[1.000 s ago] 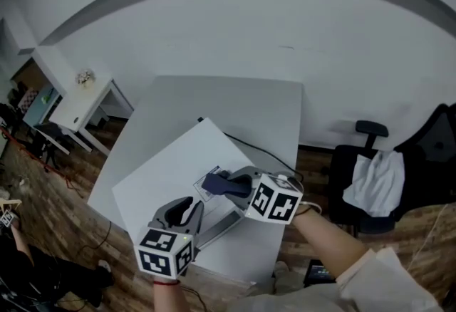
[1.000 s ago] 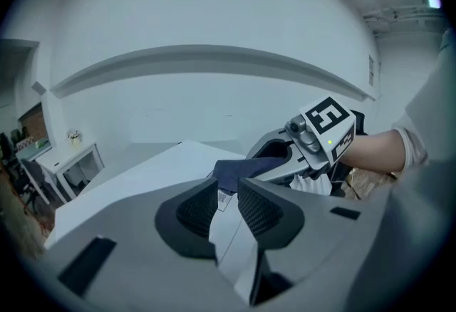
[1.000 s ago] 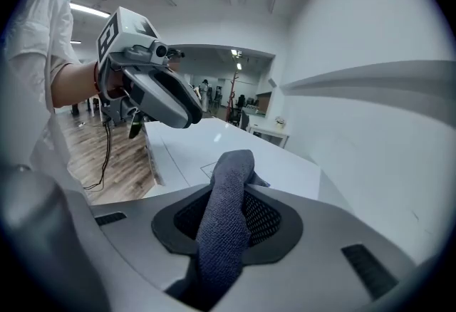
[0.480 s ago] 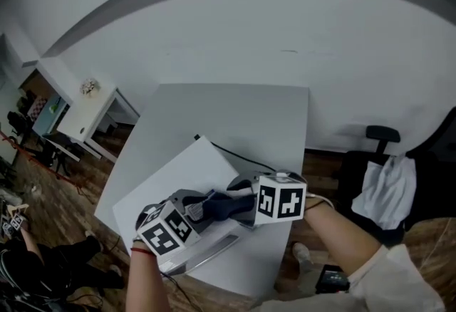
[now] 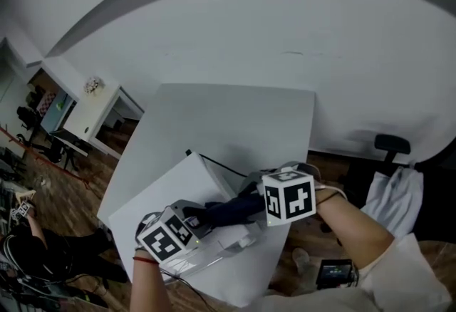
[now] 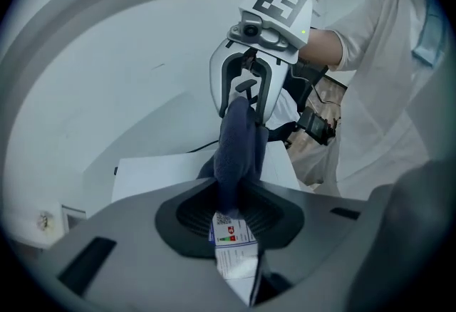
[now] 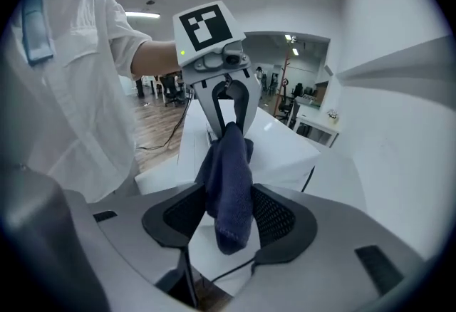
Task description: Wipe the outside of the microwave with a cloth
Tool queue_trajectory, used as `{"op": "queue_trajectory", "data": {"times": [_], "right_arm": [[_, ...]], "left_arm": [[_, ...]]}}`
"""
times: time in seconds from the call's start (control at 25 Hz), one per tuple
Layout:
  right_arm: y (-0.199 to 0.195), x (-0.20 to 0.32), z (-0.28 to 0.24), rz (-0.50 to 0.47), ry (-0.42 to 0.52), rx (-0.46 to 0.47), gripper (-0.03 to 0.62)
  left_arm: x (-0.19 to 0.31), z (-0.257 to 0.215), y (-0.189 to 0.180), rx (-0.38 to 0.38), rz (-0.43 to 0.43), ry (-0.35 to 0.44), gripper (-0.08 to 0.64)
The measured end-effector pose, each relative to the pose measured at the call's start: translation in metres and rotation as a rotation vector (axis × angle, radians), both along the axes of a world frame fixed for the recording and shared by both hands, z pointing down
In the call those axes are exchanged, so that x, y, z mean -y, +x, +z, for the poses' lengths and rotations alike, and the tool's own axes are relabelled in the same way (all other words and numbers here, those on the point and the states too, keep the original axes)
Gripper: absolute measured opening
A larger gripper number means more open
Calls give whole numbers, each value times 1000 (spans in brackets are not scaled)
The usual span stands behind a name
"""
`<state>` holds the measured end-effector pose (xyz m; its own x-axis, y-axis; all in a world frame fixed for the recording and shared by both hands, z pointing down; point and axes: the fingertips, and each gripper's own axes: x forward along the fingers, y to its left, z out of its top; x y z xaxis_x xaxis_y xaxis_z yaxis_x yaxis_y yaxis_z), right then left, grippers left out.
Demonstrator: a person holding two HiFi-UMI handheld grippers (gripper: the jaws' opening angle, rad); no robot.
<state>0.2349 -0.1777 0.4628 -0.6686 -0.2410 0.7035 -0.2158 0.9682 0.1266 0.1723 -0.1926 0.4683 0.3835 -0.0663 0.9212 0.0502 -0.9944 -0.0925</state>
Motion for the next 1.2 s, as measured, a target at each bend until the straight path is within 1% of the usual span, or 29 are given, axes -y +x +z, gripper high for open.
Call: {"op": "queue_trajectory", "data": {"times": [0.04, 0.08, 0.12, 0.28, 0.4, 0.6, 0.68, 0.76, 0.84, 0.96, 1.0, 1.08, 1.2], "right_arm": [[6, 2, 5, -6, -2, -29, 197], [10, 5, 10, -15, -4, -54, 132], [11, 8, 15, -26, -8, -71, 97], [10, 30, 26, -51, -22, -90, 79], [11, 53, 34, -20, -25, -79, 71], [9, 97, 55, 36, -45, -67, 69], [5, 112, 64, 71, -80, -45, 69], [-2, 125, 72, 119, -120, -3, 69], [-8, 140, 74, 174, -122, 38, 69], [-9, 159, 80, 243, -128, 72, 69], [-9, 163, 82, 251, -129, 81, 69], [-11, 170, 83, 234, -117, 93, 69], [-13, 174, 81, 180, -56, 85, 69]], "left_arm": [[2, 1, 1, 13, -10, 3, 87], [5, 0, 3, 26, -16, 8, 87], [9, -2, 4, 37, -19, 19, 87], [33, -16, 15, 73, -31, 67, 87], [48, -15, 25, 82, -55, 86, 87], [78, -11, 41, 99, -87, 86, 87], [90, -11, 45, 110, -95, 89, 87], [102, -11, 46, 122, -111, 97, 87], [114, -11, 45, 129, -133, 114, 88], [130, -8, 45, 133, -167, 133, 87], [134, -6, 46, 135, -176, 134, 87], [138, -6, 48, 144, -186, 136, 87], [140, -7, 51, 158, -190, 149, 87]]}}
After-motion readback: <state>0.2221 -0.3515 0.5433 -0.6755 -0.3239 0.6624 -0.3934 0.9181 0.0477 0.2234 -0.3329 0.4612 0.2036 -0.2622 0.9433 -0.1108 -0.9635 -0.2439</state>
